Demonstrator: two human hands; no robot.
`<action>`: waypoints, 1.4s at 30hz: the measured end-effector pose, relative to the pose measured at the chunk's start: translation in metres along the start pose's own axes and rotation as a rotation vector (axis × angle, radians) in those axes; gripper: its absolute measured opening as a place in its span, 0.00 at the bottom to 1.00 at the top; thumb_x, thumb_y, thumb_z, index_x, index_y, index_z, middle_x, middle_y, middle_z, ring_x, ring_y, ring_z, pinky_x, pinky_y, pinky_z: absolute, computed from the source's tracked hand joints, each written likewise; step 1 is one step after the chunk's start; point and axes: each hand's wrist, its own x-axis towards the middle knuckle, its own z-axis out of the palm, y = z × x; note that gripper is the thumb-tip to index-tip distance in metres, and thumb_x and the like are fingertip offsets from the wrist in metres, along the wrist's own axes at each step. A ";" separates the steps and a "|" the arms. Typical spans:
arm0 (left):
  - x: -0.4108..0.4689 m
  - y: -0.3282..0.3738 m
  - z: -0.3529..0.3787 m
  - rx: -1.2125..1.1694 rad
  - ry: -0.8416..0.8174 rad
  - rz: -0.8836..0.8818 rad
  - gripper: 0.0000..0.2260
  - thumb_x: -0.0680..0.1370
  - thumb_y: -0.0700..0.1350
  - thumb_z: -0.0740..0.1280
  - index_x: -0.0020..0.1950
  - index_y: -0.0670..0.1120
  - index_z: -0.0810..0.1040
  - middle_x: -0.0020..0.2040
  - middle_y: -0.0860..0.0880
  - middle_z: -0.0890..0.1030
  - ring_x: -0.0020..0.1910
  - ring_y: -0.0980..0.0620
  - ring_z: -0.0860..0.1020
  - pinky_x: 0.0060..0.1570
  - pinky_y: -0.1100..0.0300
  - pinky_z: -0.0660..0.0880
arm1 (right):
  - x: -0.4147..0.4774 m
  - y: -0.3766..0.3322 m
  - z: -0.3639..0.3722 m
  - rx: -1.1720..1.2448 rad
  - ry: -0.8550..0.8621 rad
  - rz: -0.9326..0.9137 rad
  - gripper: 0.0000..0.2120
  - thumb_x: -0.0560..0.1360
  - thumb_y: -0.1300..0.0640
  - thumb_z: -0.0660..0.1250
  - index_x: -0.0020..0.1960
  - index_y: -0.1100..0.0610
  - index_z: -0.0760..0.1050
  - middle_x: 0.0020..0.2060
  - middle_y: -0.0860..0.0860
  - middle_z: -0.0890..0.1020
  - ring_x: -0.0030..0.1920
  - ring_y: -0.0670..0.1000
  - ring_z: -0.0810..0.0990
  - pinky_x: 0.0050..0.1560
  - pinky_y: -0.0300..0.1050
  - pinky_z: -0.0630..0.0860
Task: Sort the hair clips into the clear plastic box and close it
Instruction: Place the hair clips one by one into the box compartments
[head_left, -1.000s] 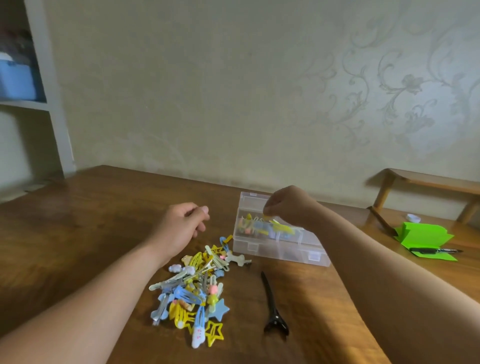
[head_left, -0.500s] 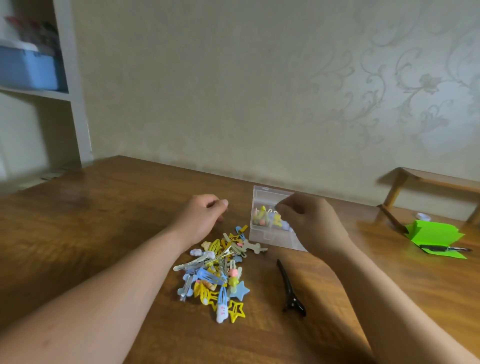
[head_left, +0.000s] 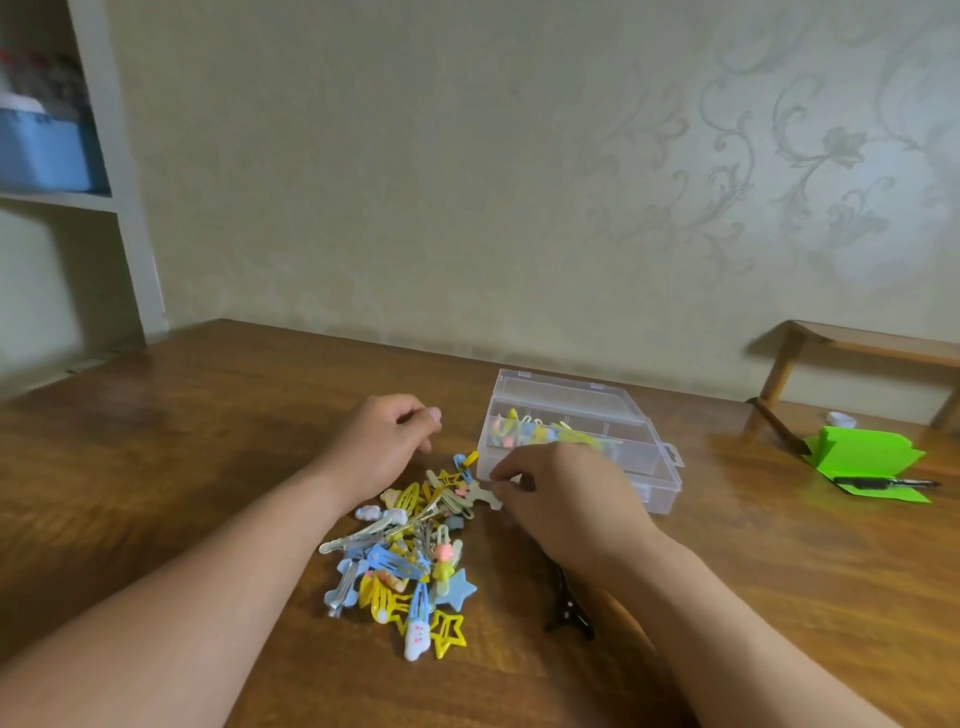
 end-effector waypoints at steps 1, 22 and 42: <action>0.000 0.000 0.000 0.006 -0.003 0.004 0.12 0.87 0.54 0.65 0.50 0.53 0.86 0.43 0.52 0.86 0.48 0.51 0.83 0.58 0.43 0.81 | 0.000 -0.001 0.000 -0.019 -0.008 -0.008 0.12 0.84 0.47 0.64 0.63 0.42 0.84 0.54 0.43 0.87 0.51 0.46 0.85 0.47 0.42 0.81; 0.003 -0.002 0.002 0.014 -0.010 0.002 0.12 0.86 0.53 0.66 0.49 0.54 0.86 0.41 0.55 0.86 0.45 0.51 0.82 0.51 0.50 0.78 | -0.002 -0.004 0.004 -0.167 -0.044 -0.114 0.16 0.84 0.49 0.60 0.69 0.43 0.79 0.59 0.48 0.86 0.58 0.55 0.83 0.52 0.49 0.81; 0.004 -0.002 0.003 -0.011 -0.006 0.003 0.14 0.86 0.54 0.65 0.47 0.51 0.86 0.43 0.51 0.86 0.48 0.50 0.83 0.54 0.48 0.79 | 0.009 0.010 -0.034 0.274 0.287 0.081 0.04 0.77 0.50 0.70 0.47 0.50 0.81 0.37 0.45 0.83 0.38 0.43 0.80 0.40 0.45 0.77</action>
